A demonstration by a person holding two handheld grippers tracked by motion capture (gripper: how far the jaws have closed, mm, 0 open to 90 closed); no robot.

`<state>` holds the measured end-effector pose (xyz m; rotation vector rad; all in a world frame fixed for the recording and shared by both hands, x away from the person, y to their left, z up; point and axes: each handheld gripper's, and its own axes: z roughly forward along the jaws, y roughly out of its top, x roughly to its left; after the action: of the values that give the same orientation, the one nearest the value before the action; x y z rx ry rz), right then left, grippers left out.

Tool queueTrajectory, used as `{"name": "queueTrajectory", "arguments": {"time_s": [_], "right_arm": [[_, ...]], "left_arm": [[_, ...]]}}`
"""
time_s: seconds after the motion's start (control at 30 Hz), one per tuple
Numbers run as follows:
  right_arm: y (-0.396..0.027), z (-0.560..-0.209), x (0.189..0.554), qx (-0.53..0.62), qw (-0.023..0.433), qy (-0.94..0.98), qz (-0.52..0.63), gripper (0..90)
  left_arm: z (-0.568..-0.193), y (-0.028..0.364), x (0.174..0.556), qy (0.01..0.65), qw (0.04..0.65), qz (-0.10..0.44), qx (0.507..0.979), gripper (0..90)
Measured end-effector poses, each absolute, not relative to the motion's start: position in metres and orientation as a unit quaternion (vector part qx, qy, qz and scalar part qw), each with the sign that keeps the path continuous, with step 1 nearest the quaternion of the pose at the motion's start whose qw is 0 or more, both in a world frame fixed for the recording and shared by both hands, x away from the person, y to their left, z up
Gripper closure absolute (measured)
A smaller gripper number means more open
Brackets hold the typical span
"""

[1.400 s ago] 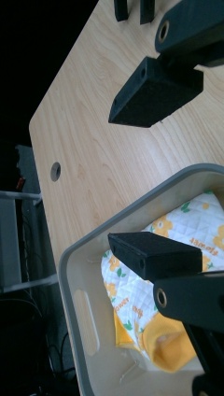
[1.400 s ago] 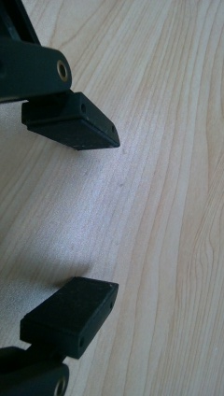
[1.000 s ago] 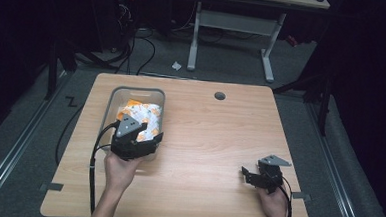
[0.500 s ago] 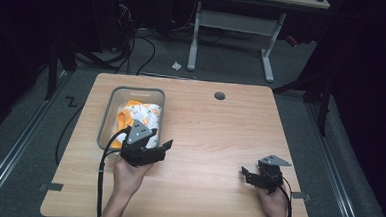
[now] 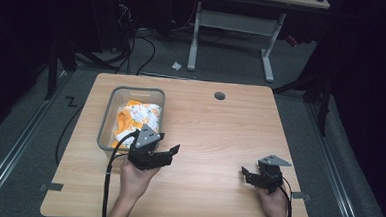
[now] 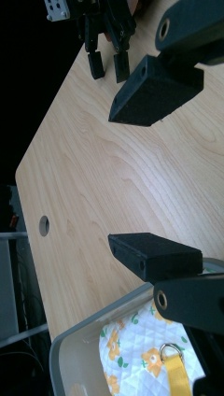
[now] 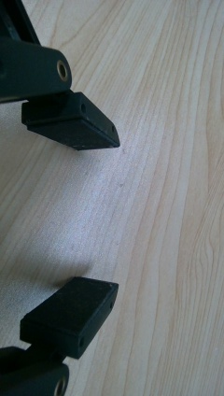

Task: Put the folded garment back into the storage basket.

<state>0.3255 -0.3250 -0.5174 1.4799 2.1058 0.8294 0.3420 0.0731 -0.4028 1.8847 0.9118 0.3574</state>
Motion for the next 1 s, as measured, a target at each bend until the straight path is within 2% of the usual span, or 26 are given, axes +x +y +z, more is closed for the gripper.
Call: {"name": "queueTrajectory", "arguments": {"time_s": [1.0], "right_arm": [[-0.325,-0.517,0.325,0.534,0.217,0.76,0.299,25.8]], "left_arm": [[-0.428,0.046,0.341,0.363,0.476,0.115,0.793,35.2]]}}
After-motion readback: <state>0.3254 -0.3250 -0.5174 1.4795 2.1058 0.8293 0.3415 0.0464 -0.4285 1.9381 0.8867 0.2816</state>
